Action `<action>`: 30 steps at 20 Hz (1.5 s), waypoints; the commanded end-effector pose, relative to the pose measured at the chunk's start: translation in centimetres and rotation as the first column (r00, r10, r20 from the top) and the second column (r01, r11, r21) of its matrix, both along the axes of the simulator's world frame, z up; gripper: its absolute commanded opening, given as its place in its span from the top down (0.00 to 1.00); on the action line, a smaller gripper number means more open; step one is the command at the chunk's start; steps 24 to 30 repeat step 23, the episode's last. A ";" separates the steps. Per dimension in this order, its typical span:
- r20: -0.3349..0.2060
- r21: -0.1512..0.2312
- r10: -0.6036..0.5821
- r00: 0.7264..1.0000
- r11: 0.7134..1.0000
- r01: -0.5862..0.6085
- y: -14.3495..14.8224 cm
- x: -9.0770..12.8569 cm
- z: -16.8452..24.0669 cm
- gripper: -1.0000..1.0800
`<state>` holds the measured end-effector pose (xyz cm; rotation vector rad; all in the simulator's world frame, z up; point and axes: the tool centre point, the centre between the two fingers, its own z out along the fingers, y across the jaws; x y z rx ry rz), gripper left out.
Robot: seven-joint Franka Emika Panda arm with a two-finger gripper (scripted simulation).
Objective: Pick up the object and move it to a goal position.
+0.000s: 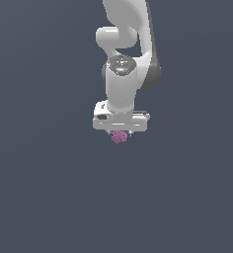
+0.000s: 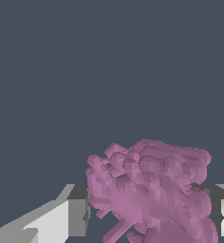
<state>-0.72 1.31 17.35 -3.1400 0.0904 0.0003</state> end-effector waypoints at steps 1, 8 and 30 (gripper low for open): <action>0.000 0.000 0.000 1.000 1.000 0.000 -0.7 -1.0 2.3 1.00; 0.000 0.001 0.000 1.000 1.000 0.000 -2.5 -3.7 8.7 1.00; 0.000 0.000 0.000 1.000 1.000 0.000 -4.4 -6.0 15.0 1.00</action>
